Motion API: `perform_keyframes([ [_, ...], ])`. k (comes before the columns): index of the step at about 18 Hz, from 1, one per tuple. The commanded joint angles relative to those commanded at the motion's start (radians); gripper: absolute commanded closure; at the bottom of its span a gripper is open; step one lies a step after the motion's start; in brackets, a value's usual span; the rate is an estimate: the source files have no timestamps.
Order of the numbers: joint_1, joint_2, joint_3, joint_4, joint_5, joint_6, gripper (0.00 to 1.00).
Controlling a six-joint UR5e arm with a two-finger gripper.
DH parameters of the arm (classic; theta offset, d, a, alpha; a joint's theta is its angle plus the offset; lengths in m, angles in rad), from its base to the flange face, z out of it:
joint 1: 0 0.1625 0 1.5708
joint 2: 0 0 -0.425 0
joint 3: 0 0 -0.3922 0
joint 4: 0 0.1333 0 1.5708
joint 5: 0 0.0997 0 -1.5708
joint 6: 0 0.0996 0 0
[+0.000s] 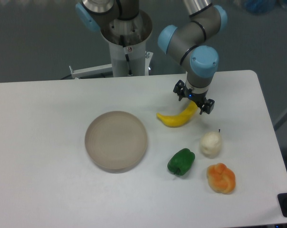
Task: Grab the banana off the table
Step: 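Lower the gripper onto the banana and close the fingers on it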
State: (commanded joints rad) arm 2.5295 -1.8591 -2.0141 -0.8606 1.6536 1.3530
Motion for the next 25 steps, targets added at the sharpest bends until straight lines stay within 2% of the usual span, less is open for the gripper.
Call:
perform_keyframes([
  [11, -0.009, -0.021, -0.015, 0.023, -0.005, -0.032, 0.0],
  [12, -0.009, -0.025, -0.014, 0.031, -0.008, -0.032, 0.05],
  [14, -0.009, -0.026, -0.014, 0.032, -0.008, -0.029, 0.35],
  [15, -0.008, -0.026, -0.014, 0.032, -0.009, -0.025, 0.46],
  [16, -0.008, -0.026, -0.012, 0.032, -0.009, -0.025, 0.53],
  [20, -0.008, -0.026, -0.005, 0.032, -0.012, -0.021, 0.63],
  [25, -0.003, -0.025, 0.005, 0.031, -0.029, -0.015, 0.67],
])
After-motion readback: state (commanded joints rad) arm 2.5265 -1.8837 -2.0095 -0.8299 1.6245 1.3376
